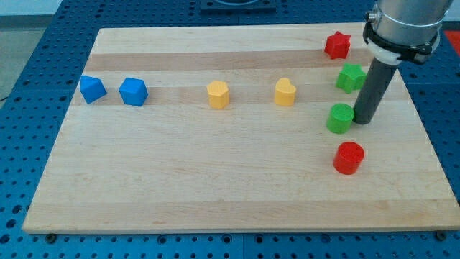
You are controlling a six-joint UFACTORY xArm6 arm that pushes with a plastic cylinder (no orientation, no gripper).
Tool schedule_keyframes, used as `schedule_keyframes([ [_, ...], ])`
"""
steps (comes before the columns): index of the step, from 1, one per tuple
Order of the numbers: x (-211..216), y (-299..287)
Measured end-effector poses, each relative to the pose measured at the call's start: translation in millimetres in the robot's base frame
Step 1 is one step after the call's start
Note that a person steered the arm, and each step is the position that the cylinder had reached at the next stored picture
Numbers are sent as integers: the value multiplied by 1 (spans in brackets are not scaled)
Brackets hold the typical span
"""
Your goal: Move the green star a bit up
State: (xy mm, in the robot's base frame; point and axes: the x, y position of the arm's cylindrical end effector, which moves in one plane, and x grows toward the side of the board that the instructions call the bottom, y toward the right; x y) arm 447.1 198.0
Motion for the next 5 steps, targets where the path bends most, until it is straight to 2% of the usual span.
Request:
schedule_keyframes([
  [2,0,-1],
  [3,-21,10],
  [4,-74,18],
  [5,-120,55],
])
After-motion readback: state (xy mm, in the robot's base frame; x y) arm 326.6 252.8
